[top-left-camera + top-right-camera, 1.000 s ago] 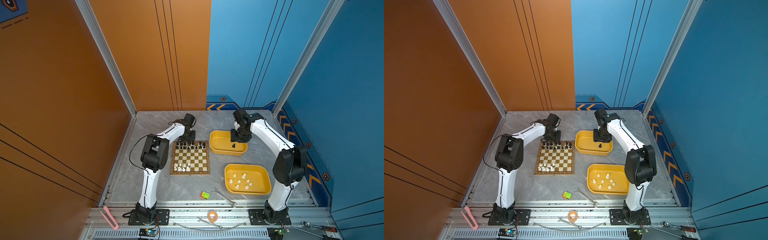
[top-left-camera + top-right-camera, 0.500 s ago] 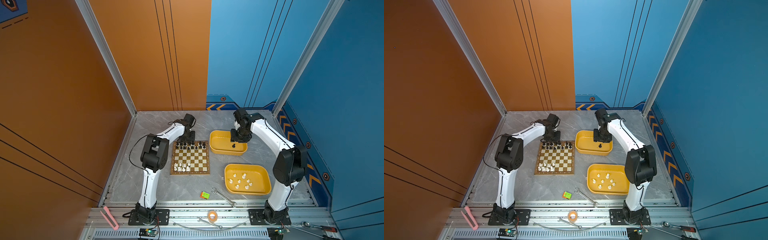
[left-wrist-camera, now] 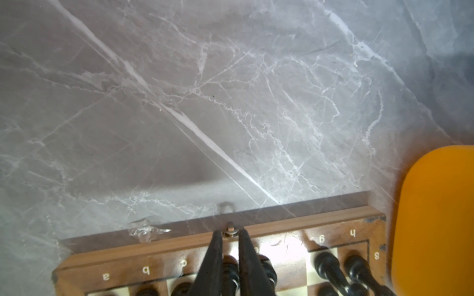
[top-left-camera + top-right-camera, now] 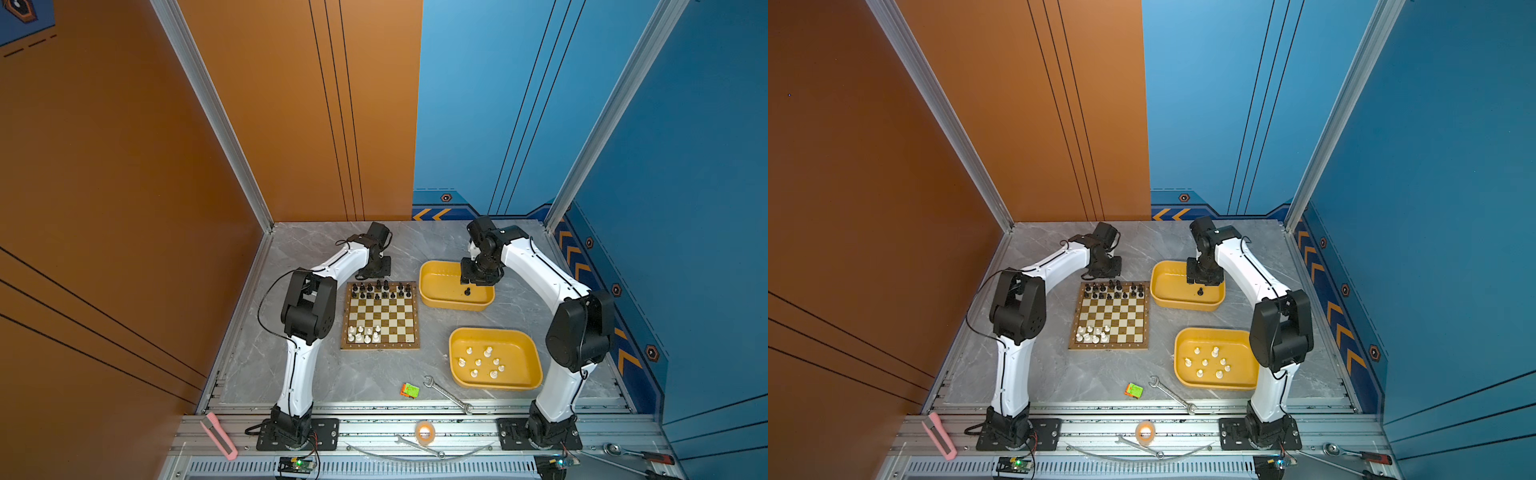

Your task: Set up the chess pieces on the board

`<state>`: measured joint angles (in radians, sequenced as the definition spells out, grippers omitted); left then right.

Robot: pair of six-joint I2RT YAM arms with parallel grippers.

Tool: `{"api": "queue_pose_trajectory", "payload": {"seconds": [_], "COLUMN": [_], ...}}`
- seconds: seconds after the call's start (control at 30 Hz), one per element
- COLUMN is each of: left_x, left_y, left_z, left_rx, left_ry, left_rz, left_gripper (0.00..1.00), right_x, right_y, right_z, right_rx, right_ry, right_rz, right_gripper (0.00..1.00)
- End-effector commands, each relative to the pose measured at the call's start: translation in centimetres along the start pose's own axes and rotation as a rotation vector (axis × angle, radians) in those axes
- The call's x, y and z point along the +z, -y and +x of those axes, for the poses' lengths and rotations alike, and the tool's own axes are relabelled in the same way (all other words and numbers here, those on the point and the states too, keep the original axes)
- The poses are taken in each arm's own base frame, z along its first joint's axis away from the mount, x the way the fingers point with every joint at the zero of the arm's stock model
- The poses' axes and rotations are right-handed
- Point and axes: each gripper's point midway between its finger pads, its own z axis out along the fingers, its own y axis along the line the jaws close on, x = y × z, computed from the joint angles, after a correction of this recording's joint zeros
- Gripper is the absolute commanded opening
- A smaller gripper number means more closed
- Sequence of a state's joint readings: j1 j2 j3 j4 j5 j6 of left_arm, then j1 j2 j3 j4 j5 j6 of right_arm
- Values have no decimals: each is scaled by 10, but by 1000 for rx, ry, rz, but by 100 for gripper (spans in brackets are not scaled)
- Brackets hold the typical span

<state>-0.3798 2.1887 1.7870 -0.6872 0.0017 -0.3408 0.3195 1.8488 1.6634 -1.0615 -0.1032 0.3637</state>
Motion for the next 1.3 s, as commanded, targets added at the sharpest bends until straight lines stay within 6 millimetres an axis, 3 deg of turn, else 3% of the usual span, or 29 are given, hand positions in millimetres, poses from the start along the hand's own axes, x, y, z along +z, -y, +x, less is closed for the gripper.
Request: {"api": "queue_pose_trajectory", "payload": {"seconds": [0.0, 0.47, 0.83, 1.27], "left_x": [-2, -9, 4, 12], "left_y": [-4, -4, -8, -6], "left_z": [-1, 6, 21, 25], "left_rx": [-2, 34, 33, 26], "left_ry": [-17, -104, -231, -259], "left_rz": [-13, -6, 2, 25], "left_gripper": [16, 14, 13, 13], "right_x": [-2, -1, 1, 1], "right_y": [0, 0, -2, 0], "right_z": [-5, -5, -3, -1], "right_rx": [4, 7, 11, 21], "right_ry": [9, 7, 3, 4], "right_rz": [-9, -11, -13, -12], "right_gripper": [53, 53, 53, 53]}}
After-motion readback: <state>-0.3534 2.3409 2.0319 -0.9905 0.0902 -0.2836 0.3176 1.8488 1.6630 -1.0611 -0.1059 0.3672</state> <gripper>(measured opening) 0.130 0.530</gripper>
